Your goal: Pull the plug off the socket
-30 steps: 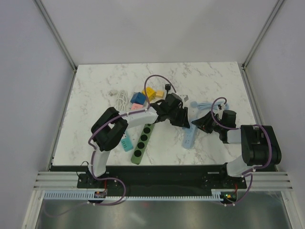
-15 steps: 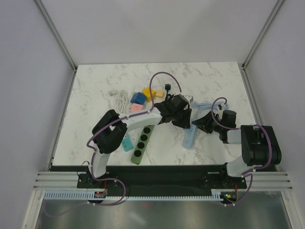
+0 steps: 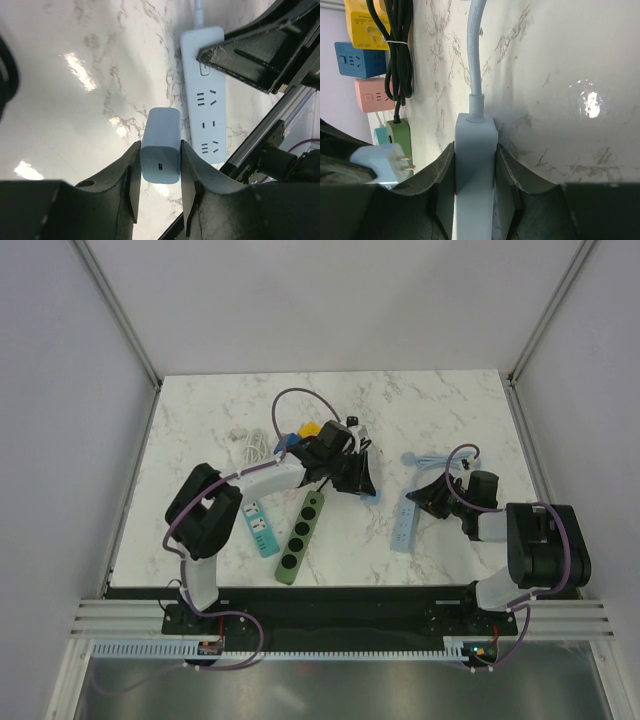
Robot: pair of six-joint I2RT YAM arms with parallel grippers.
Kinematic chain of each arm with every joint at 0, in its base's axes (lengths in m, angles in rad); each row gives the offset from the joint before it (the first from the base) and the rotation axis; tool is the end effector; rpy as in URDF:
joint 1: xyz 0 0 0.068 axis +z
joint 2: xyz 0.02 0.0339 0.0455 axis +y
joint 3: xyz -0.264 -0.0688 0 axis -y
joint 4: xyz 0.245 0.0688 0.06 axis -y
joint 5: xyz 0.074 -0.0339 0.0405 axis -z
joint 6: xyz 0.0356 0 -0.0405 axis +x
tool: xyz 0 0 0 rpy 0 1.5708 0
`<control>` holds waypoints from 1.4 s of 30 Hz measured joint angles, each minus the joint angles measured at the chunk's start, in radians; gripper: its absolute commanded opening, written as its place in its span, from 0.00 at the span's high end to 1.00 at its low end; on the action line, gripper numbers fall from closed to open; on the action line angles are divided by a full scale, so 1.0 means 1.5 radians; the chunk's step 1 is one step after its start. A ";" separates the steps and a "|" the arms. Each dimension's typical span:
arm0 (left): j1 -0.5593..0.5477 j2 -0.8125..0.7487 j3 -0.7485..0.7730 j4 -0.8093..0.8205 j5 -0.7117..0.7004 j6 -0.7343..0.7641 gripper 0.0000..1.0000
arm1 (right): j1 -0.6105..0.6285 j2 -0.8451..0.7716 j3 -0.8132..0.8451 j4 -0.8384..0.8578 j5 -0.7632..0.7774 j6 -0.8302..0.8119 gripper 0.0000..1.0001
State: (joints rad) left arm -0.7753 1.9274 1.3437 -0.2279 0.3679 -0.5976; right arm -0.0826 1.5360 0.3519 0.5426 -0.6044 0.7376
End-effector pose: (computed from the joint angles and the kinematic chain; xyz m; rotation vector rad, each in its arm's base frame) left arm 0.2935 -0.3055 0.1982 0.4211 2.5614 -1.0271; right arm 0.2424 0.0002 0.1112 0.5730 2.1975 1.0241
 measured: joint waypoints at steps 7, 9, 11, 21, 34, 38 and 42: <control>0.004 -0.066 -0.003 -0.035 -0.061 0.031 0.98 | 0.000 0.000 0.000 0.000 0.001 -0.001 1.00; -0.002 -0.087 -0.003 -0.057 -0.102 0.050 0.98 | 0.000 0.000 0.000 0.000 0.001 -0.001 1.00; -0.005 -0.110 -0.003 -0.086 -0.152 0.074 0.98 | 0.000 0.000 0.000 0.000 0.001 -0.001 1.00; 0.045 -0.172 -0.001 -0.254 -0.446 0.132 0.98 | 0.000 0.000 0.000 0.000 0.001 -0.001 1.00; 0.245 -0.241 -0.086 -0.356 -0.682 0.132 0.98 | 0.000 0.000 0.000 0.001 0.001 -0.001 1.00; 0.291 -0.239 -0.100 -0.402 -0.738 0.094 0.98 | 0.000 0.000 0.000 0.001 0.001 -0.001 1.00; 0.315 -0.211 -0.101 -0.430 -0.766 0.058 0.98 | 0.000 0.000 0.000 0.001 0.001 -0.001 1.00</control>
State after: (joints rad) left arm -0.3027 1.6104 1.1927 -0.8734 -0.7815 -0.5106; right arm -0.0826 1.5360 0.3519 0.5438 -0.6025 0.7364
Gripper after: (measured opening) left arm 0.395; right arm 0.392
